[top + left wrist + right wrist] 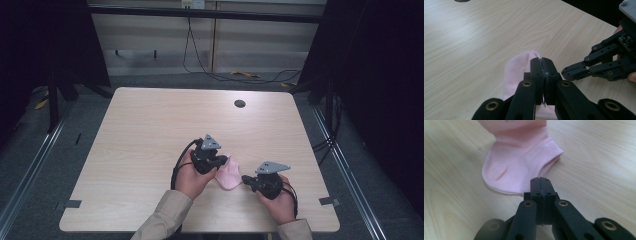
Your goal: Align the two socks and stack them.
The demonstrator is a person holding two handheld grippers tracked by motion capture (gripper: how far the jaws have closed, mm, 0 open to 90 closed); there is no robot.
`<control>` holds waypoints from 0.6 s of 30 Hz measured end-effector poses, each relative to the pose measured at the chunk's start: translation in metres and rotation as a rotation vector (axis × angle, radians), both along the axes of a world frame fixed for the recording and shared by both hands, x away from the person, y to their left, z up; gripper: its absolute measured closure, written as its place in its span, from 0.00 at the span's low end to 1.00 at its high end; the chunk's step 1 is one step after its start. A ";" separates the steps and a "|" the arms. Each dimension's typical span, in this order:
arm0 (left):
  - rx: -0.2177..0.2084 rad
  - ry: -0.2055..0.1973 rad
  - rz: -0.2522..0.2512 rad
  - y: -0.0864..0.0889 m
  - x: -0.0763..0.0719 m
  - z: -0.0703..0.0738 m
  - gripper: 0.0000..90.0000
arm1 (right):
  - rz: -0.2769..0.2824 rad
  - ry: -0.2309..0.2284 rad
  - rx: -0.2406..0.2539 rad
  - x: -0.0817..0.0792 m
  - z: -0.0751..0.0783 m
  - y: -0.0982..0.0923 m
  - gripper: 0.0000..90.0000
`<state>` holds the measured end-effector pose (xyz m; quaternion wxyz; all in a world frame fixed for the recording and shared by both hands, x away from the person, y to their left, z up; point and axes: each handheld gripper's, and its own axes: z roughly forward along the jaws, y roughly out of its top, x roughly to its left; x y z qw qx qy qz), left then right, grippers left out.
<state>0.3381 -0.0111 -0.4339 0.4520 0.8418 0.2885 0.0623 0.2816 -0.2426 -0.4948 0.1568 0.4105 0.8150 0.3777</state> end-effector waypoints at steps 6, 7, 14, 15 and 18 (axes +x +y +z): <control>0.011 0.007 -0.022 -0.004 -0.004 -0.002 0.99 | 0.003 0.015 -0.012 0.001 -0.002 0.004 1.00; 0.005 0.006 -0.022 -0.005 -0.004 -0.003 0.99 | 0.002 0.016 -0.011 0.001 -0.002 0.004 1.00; 0.010 0.018 -0.049 -0.014 -0.010 -0.010 0.99 | 0.005 0.021 -0.013 0.001 -0.004 0.005 1.00; 0.014 0.017 -0.052 -0.015 -0.010 -0.011 0.99 | 0.005 0.021 -0.014 0.001 -0.004 0.005 1.00; 0.022 0.023 -0.060 -0.016 -0.012 -0.015 0.99 | 0.008 0.019 -0.017 0.001 -0.004 0.006 1.00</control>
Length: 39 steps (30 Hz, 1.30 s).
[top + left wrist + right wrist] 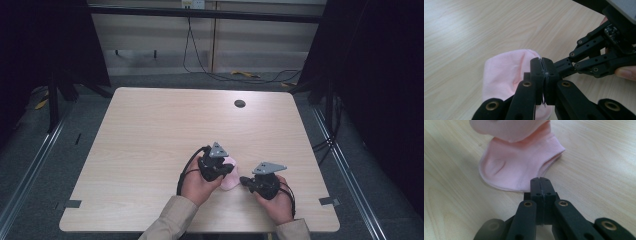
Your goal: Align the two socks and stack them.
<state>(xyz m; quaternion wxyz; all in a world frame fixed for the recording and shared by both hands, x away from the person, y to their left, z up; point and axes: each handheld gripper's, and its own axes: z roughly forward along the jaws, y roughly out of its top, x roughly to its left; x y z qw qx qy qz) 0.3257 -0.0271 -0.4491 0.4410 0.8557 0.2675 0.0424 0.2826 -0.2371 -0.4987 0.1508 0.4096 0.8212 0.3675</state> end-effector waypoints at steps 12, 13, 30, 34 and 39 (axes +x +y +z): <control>0.029 0.020 -0.020 -0.007 -0.009 -0.020 0.99 | -0.002 0.001 0.005 0.000 -0.001 0.000 1.00; 0.032 0.021 -0.023 -0.007 -0.009 -0.021 0.98 | -0.002 0.000 0.005 0.000 -0.001 0.000 1.00; 0.018 0.034 -0.019 -0.008 -0.015 -0.034 0.98 | -0.005 -0.001 0.010 0.000 -0.001 0.000 1.00; 0.024 0.035 -0.024 -0.009 -0.017 -0.036 0.98 | -0.004 -0.002 0.009 0.000 -0.001 0.000 1.00; 0.034 0.040 -0.028 -0.010 -0.019 -0.041 0.98 | -0.004 -0.004 0.011 0.000 -0.001 0.000 1.00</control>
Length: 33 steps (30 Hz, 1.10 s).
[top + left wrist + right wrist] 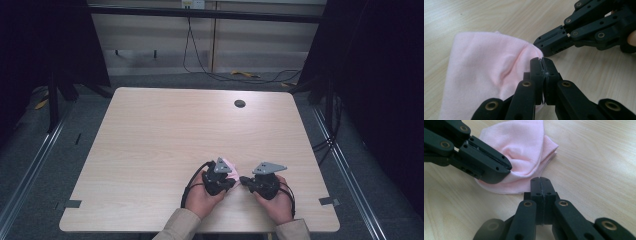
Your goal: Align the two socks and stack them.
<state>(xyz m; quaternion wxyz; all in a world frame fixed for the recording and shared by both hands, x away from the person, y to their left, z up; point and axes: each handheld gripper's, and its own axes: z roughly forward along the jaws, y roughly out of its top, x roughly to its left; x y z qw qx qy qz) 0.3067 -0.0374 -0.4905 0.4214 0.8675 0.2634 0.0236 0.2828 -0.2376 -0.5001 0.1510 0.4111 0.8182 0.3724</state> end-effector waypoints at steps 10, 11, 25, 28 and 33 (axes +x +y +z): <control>-0.016 -0.003 0.000 0.000 -0.003 -0.003 0.96 | -0.001 0.000 0.000 0.000 0.000 0.000 1.00; -0.019 -0.003 -0.004 0.000 -0.003 -0.003 0.95 | -0.002 0.000 0.003 0.000 0.000 0.000 1.00; -0.075 -0.036 0.083 0.021 0.007 0.026 0.87 | -0.003 0.000 0.003 0.000 0.000 0.000 1.00; -0.051 -0.046 0.087 0.021 0.014 0.018 0.93 | -0.002 -0.001 0.004 0.000 0.000 0.000 1.00; 0.042 -0.050 0.059 0.010 0.014 -0.002 0.92 | -0.003 0.000 0.005 0.000 0.000 0.000 1.00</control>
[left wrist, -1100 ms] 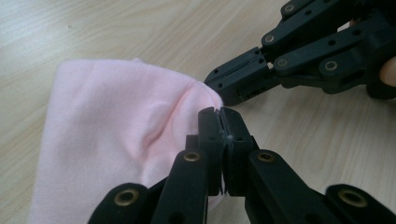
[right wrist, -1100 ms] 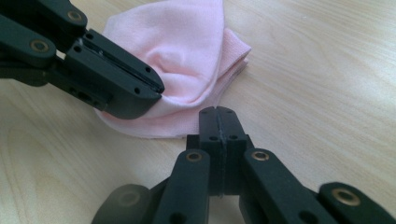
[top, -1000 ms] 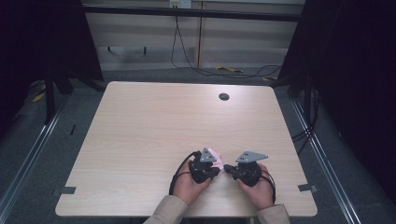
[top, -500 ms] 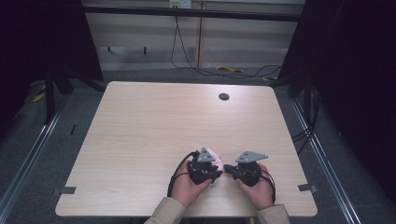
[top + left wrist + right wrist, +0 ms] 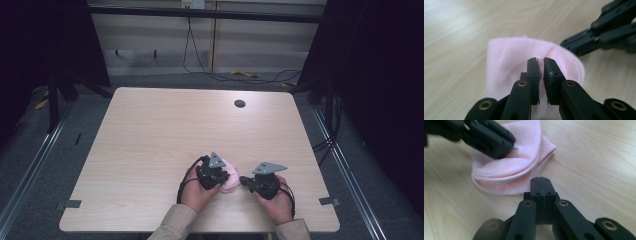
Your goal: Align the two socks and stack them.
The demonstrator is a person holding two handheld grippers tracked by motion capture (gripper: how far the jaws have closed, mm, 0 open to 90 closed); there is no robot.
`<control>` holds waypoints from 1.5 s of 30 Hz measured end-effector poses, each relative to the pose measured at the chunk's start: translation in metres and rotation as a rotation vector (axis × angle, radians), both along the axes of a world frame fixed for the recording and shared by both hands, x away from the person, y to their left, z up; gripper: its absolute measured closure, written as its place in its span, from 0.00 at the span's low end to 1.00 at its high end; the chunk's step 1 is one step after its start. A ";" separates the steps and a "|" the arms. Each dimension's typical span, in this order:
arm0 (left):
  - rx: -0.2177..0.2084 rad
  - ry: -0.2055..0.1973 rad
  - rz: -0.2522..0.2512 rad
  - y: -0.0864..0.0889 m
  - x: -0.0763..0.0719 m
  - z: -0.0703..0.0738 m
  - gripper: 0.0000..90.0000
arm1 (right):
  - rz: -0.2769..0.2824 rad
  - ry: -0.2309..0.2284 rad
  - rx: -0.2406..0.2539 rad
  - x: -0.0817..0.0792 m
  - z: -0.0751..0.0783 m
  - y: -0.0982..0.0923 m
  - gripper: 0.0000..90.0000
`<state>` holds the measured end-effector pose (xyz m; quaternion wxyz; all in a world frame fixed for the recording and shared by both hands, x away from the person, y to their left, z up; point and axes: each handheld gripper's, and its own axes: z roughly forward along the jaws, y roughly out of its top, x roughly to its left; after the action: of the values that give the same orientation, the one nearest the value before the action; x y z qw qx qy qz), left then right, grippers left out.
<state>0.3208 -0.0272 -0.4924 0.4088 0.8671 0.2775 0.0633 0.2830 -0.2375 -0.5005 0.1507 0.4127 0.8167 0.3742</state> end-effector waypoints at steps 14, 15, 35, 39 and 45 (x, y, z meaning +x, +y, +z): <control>0.013 -0.040 -0.076 -0.006 -0.012 -0.004 0.60 | 0.003 -0.002 -0.002 0.000 0.000 0.000 1.00; 0.002 -0.035 -0.076 -0.007 -0.012 -0.004 0.57 | 0.003 -0.003 -0.001 0.000 0.000 0.000 1.00; -0.042 -0.051 0.093 0.044 0.027 0.027 0.35 | -0.057 -0.057 0.067 -0.007 0.016 -0.006 0.69; -0.014 -0.015 0.114 0.049 0.030 0.016 0.38 | -0.040 -0.058 0.119 -0.008 0.020 -0.002 0.59; 0.008 0.042 0.082 0.045 0.026 0.004 0.48 | 0.001 -0.045 0.088 -0.008 0.016 0.012 0.59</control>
<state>0.3464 0.0174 -0.4882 0.3964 0.8578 0.3211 0.0631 0.2747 -0.2258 -0.4842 0.1505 0.4099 0.7960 0.4192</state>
